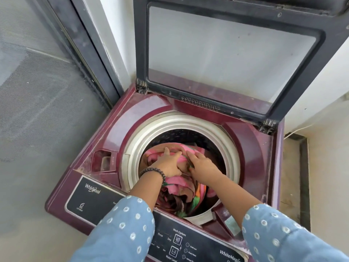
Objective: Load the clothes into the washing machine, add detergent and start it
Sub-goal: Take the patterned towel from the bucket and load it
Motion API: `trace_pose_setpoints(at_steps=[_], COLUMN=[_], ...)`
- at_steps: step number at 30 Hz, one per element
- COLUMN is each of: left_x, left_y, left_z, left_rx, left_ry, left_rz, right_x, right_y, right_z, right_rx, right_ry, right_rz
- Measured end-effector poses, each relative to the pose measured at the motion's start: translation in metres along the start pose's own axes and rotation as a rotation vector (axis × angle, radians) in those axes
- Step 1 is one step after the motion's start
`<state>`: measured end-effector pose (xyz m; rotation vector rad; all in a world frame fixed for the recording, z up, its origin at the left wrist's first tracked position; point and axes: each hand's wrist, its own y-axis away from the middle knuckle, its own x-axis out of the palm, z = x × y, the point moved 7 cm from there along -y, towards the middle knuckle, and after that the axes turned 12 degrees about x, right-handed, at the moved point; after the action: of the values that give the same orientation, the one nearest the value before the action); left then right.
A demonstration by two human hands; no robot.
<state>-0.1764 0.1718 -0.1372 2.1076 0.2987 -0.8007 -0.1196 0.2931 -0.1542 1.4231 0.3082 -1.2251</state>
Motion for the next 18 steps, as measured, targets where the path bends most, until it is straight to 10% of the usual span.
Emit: trace_pose_setpoints(at_steps=[18], left_x=[0.017], left_y=[-0.072], left_z=[0.001], left_rx=[-0.039], left_ry=[-0.118], left_rz=[0.143], right_x=[0.012], right_y=[-0.057], right_z=[-0.031], right_rx=[0.176], right_ry=[-0.035], right_rz=[0.085])
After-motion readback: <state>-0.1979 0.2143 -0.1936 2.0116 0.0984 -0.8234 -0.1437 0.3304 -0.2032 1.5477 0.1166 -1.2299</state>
